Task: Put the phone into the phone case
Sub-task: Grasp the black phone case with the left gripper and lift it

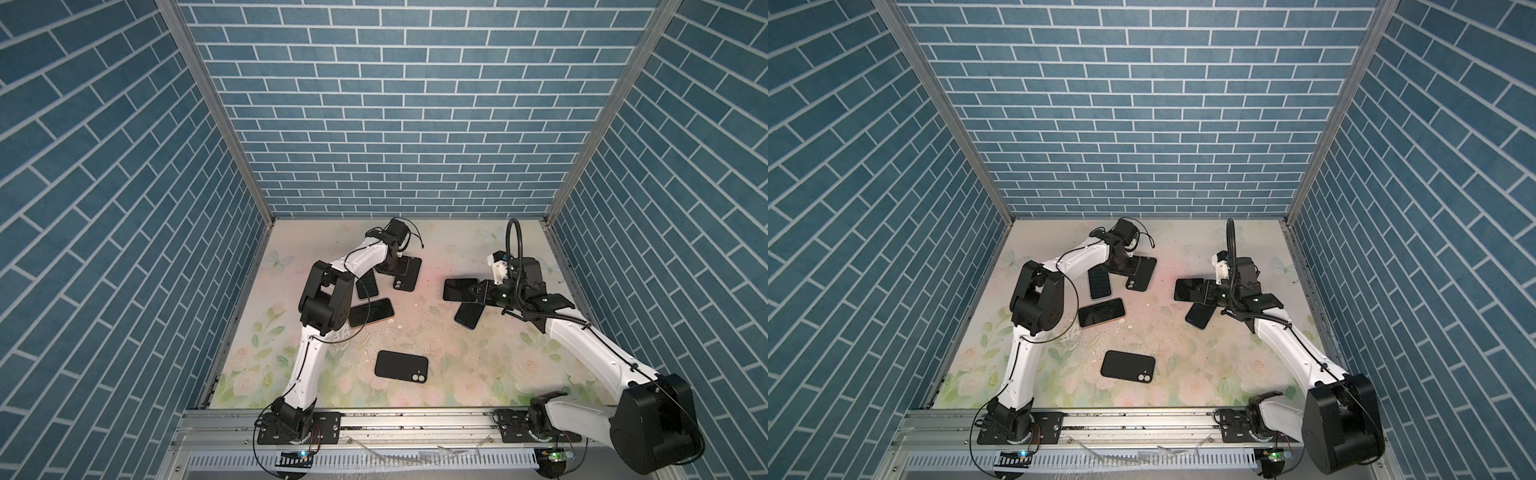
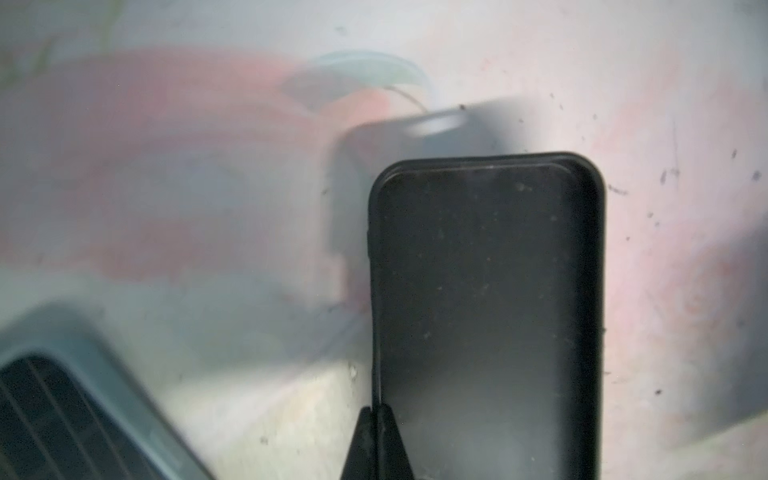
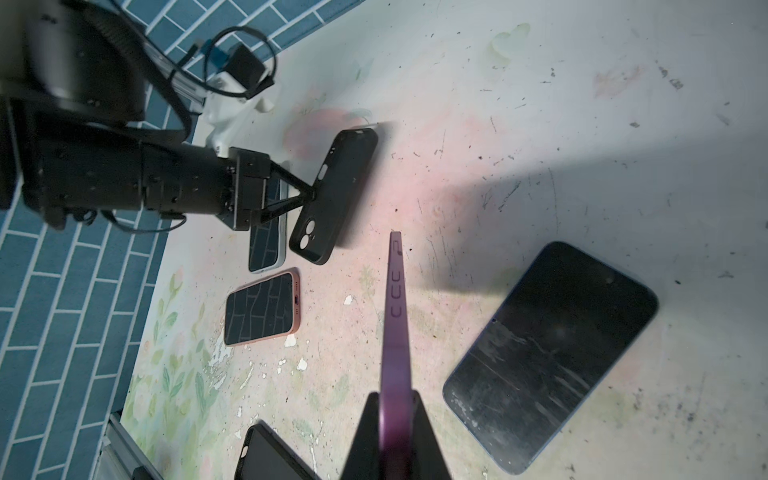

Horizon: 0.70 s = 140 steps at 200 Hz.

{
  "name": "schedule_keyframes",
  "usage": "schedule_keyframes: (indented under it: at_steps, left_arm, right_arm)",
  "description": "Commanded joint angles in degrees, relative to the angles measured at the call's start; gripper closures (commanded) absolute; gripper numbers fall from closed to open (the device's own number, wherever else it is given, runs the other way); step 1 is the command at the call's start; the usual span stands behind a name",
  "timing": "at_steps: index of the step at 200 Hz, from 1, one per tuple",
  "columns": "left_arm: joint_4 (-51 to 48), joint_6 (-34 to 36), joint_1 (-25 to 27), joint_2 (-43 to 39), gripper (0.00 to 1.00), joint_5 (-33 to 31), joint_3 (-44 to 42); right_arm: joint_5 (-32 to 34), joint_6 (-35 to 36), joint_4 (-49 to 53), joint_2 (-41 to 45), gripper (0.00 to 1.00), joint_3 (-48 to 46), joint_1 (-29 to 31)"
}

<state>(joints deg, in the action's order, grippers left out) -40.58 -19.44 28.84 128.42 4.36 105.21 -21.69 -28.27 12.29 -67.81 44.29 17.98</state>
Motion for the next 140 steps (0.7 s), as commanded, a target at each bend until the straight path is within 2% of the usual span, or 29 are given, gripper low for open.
schedule_keyframes:
  at_steps: [1,26,65,87,114,127,140]
  left_arm:
    - [8.8,-22.1,2.5,-6.1,1.0,-6.6,-7.1]
    - [13.1,-37.2,6.0,-8.6,1.0,-11.5,-12.8]
    - [4.7,-59.2,11.3,-5.1,1.0,-17.5,-10.5]
    - [2.1,-66.2,12.9,-4.1,1.0,-20.3,-9.2]
    - [3.6,-67.0,13.1,-1.8,1.0,-17.7,-7.7]
    - [4.6,-65.7,13.1,-1.1,0.8,-16.4,-7.5]
    - [5.7,-62.1,13.0,-1.3,0.51,-16.2,-7.6]
  right_arm:
    - [0.9,-2.2,-4.5,2.9,1.0,-0.9,-0.6]
    - [1.2,-2.7,-5.5,4.3,1.0,-1.9,-1.1]
    - [1.9,-2.6,-5.7,6.9,1.0,-2.7,-1.5]
    - [2.3,-2.6,-5.5,8.1,1.0,-3.1,-1.7]
    - [2.6,-2.5,-5.2,8.6,1.0,-2.9,-1.9]
    - [2.7,-2.4,-5.1,8.5,1.0,-2.7,-2.0]
    - [2.8,-2.4,-5.0,8.4,1.0,-2.4,-2.1]
